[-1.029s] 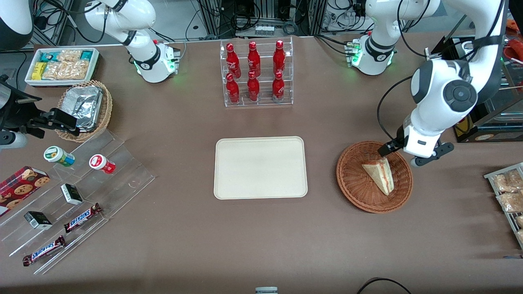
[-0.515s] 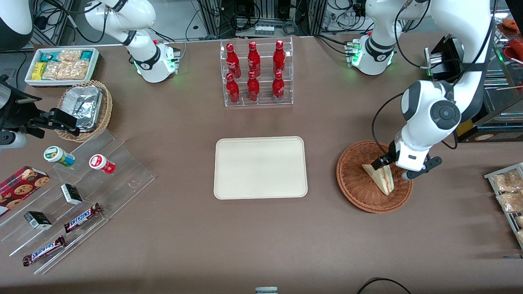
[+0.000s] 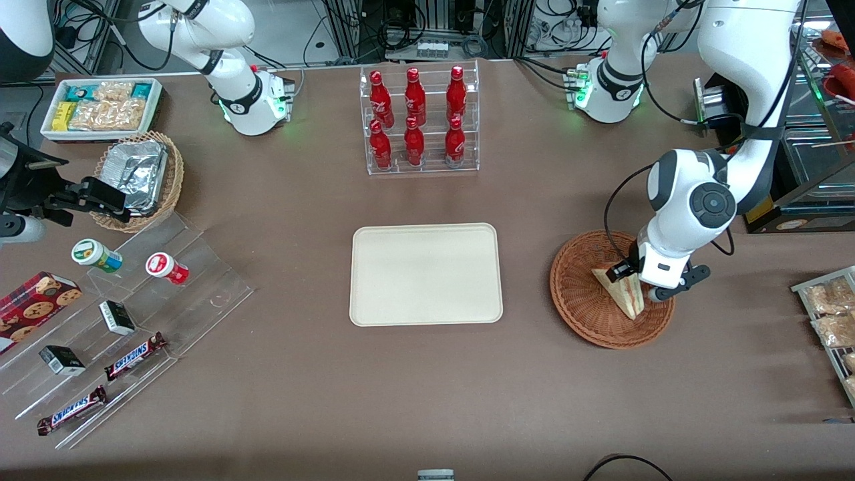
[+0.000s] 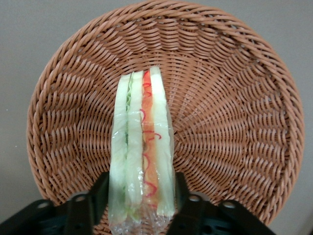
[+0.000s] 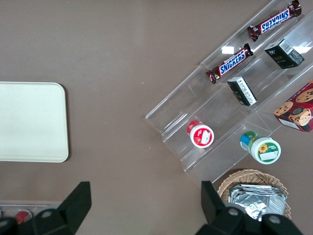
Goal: Place sandwich from basket to tray
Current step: 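Lower the left gripper and close it on the sandwich's crust edge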
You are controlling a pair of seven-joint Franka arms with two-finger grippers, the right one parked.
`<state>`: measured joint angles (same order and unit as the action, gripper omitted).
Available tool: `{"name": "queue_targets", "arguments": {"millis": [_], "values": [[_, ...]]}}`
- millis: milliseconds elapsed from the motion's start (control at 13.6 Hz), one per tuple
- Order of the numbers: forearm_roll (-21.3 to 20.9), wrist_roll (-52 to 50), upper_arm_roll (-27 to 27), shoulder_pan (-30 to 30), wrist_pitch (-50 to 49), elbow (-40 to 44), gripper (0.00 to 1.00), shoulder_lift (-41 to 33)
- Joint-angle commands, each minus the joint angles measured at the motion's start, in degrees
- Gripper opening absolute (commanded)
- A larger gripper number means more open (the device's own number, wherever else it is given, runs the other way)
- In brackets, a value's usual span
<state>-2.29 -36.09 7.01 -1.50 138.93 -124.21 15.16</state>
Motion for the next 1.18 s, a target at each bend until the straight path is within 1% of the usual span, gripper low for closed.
{"name": "queue_targets", "arguments": {"millis": [0,74,294,441,515,809,956,1103], "values": [[-1.58,-1.08,0.37,0.8,1.08,-1.56,0.08,-1.09],[-1.75,-0.91,0.29,0.8,0.82,-1.57,0.0,-1.36],[-2.1,-0.56,0.37,0.8,-1.55,-1.3,0.0,-2.85],[-4.73,-0.56,0.37,0.8,-4.71,-0.69,0.0,-4.08],[-5.09,-0.47,0.37,0.8,-6.46,0.1,0.0,-4.61],[-5.44,1.01,0.9,0.62,-17.35,5.98,0.0,-7.33],[-5.8,5.22,1.34,0.19,-25.59,10.89,0.0,-8.48],[-5.8,10.15,3.18,0.18,-32.55,15.46,0.0,-9.0]]}}
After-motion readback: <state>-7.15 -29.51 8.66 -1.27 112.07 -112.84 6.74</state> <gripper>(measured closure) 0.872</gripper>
